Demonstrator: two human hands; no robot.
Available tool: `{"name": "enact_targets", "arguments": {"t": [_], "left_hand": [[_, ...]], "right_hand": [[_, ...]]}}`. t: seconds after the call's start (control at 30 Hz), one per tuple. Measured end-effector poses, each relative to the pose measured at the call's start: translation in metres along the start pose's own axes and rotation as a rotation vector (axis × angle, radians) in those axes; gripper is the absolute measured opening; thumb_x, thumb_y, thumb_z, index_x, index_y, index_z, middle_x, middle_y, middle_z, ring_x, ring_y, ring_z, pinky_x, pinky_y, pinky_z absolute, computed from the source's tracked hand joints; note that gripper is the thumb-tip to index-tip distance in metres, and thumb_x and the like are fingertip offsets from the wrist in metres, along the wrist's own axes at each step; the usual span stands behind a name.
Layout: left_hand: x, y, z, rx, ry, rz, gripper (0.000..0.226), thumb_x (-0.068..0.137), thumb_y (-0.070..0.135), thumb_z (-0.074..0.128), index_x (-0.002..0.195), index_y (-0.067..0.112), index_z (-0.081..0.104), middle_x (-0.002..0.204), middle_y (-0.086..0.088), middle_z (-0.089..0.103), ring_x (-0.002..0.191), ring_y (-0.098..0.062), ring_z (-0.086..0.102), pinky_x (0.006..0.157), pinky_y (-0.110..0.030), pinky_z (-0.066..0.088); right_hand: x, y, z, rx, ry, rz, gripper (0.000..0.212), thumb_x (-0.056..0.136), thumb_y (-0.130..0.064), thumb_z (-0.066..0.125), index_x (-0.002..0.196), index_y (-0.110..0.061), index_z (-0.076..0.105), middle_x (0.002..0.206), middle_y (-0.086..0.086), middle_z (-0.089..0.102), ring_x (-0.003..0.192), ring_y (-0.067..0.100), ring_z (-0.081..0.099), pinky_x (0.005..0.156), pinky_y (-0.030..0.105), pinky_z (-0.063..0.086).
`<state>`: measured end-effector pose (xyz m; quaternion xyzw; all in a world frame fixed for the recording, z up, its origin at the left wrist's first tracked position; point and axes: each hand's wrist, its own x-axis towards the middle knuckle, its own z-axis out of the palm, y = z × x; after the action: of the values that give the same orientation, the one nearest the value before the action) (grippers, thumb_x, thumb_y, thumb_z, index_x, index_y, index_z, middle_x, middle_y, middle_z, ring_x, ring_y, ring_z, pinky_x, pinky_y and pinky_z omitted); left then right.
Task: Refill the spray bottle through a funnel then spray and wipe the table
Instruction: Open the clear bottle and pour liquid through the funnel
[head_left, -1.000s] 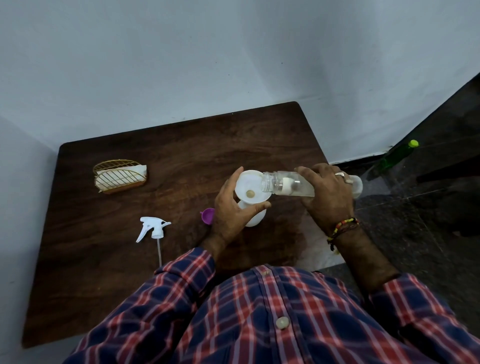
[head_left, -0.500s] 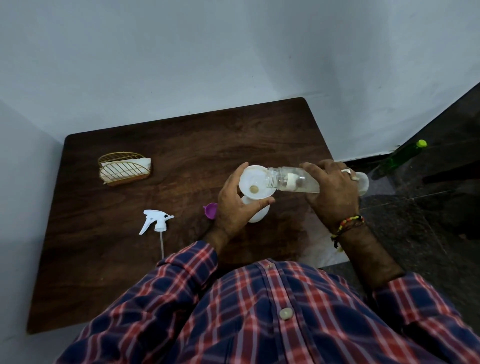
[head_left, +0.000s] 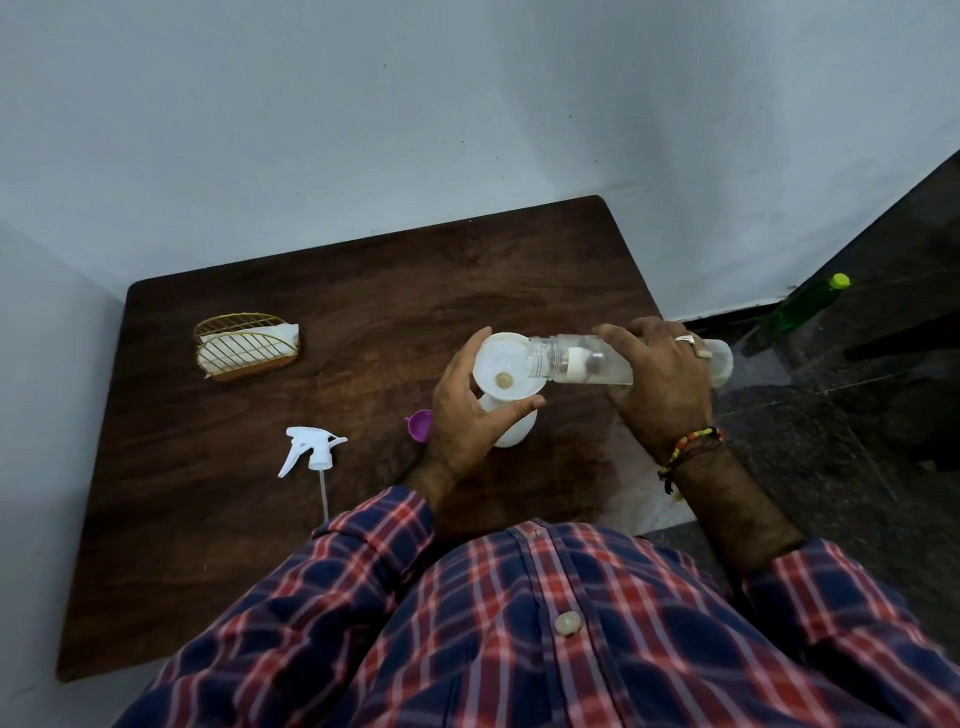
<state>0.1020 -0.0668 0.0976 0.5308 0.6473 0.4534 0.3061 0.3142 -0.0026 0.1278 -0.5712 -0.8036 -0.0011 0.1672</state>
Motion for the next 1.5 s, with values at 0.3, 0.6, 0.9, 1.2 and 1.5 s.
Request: {"name": "enact_targets", "arguments": {"t": [0.3,0.6,0.9,1.2,1.5], "left_hand": [[0.000,-0.003,0.001,0.008,-0.001,-0.004,0.093,0.068,0.038,0.089,0.146,0.017,0.043,0.138,0.012,0.050,0.124,0.003,0.048,0.101,-0.011,0.042],[0.001,-0.003,0.001,0.005,-0.007,-0.011,0.092,0.069,0.038,0.089,0.146,0.017,0.042,0.140,0.012,0.050,0.123,0.008,0.047,0.098,-0.007,0.040],[0.001,-0.005,0.002,0.003,-0.008,-0.007,0.093,0.069,0.039,0.089,0.146,0.019,0.041,0.142,0.005,0.052,0.129,-0.004,0.049,0.105,-0.024,0.045],[0.005,-0.004,0.001,0.005,-0.011,-0.002,0.092,0.068,0.039,0.089,0.145,0.017,0.043,0.140,0.005,0.054,0.126,-0.004,0.050,0.100,-0.013,0.043],[0.013,-0.002,0.000,0.038,-0.025,-0.012,0.092,0.068,0.039,0.089,0.145,0.017,0.044,0.141,0.007,0.052,0.125,0.001,0.047,0.096,-0.001,0.037]], "right_hand": [[-0.002,0.001,0.003,-0.012,0.008,0.002,0.058,0.069,-0.022,0.083,0.123,-0.025,0.063,0.113,0.010,0.063,0.104,0.034,0.058,0.088,0.051,0.049],[0.000,0.000,0.001,-0.004,0.001,0.009,0.059,0.069,-0.018,0.081,0.125,-0.026,0.063,0.113,0.009,0.062,0.107,0.035,0.057,0.087,0.051,0.049],[0.000,0.000,0.001,-0.005,-0.003,0.008,0.061,0.068,-0.020,0.083,0.125,-0.025,0.063,0.113,0.010,0.062,0.106,0.035,0.058,0.088,0.051,0.049],[0.002,-0.001,-0.001,0.014,0.007,0.008,0.059,0.068,-0.023,0.083,0.123,-0.024,0.062,0.112,0.011,0.062,0.105,0.037,0.058,0.088,0.053,0.049],[0.008,-0.001,-0.002,-0.016,0.005,0.008,0.057,0.069,-0.021,0.082,0.122,-0.026,0.062,0.112,0.010,0.062,0.105,0.036,0.058,0.087,0.049,0.048]]}}
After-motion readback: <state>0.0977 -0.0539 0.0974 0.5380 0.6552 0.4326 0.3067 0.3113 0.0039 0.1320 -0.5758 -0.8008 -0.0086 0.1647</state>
